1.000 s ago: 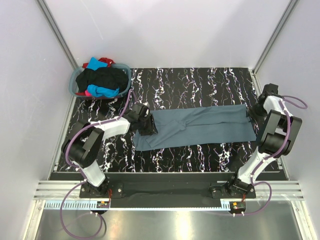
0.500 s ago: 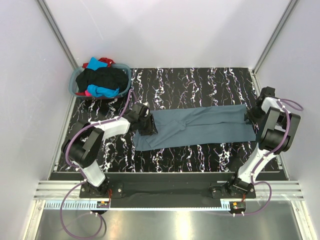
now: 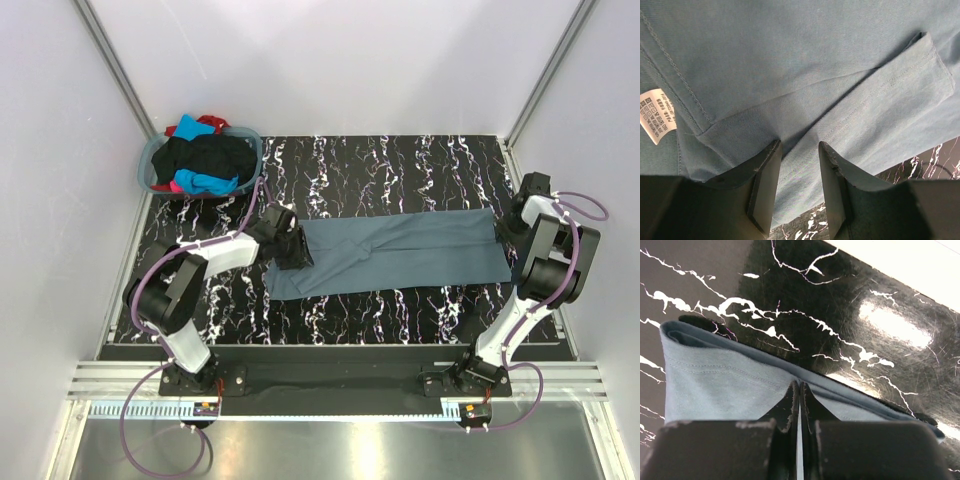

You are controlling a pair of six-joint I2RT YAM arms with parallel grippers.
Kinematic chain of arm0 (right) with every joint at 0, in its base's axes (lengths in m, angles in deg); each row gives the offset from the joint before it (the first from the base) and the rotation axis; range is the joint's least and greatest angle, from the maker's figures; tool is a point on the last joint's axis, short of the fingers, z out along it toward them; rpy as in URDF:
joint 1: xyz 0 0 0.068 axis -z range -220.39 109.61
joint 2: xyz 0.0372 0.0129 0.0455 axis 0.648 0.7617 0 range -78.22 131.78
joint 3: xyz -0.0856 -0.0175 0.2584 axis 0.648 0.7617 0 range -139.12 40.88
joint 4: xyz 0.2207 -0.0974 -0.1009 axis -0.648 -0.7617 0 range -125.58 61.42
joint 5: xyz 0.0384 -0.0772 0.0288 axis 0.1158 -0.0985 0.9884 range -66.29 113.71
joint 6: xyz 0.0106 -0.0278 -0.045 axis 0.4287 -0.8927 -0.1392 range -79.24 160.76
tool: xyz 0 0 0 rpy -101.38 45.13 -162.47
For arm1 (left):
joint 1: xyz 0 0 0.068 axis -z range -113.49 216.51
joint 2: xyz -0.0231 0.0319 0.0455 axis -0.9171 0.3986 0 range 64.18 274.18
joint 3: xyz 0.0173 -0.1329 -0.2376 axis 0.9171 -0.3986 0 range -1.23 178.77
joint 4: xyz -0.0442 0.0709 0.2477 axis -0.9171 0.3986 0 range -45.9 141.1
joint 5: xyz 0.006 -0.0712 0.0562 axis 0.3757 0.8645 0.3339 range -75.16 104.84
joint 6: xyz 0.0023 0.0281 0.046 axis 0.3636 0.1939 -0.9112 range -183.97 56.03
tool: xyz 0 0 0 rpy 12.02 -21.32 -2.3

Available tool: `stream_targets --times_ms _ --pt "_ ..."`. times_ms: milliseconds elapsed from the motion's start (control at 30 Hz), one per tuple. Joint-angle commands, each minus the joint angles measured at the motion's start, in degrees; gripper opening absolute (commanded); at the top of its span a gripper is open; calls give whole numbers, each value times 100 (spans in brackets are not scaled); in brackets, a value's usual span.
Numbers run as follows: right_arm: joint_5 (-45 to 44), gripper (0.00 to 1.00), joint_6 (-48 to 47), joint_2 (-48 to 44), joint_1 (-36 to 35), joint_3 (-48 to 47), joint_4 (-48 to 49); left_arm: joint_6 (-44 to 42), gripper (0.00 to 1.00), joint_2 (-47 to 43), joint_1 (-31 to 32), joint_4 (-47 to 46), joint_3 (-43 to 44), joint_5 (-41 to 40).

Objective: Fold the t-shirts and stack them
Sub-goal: Fold the tshirt

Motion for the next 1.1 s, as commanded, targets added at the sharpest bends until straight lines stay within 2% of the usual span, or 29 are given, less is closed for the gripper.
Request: stream_targets --times_ms 0,267,400,433,500,667,833,933,1067 --pt "-297 0 -108 43 2 20 297 -139 44 84 -110 332 4 -431" --pt "-279 1 -187 -44 2 55 341 -148 44 57 -137 402 154 -483" --pt "46 11 -214 -97 2 81 332 -148 44 13 -137 420 198 -387" --pt "134 19 -240 -141 2 90 324 -174 45 -13 -146 411 224 -370" --pt "240 23 -223 -368 2 177 297 -235 45 -5 -146 455 373 -369" --pt "-180 36 -170 -940 2 204 -299 -350 45 416 -154 744 1022 -571" --pt "-366 44 -240 -1599 2 248 -476 -446 45 1057 -154 885 1865 -633" --pt "-279 47 -179 -1925 2 170 -581 -473 45 1664 -181 1192 2611 -572" --pt "387 48 -4 -2241 2 -41 -591 -525 45 2209 -190 1483 3422 -738"
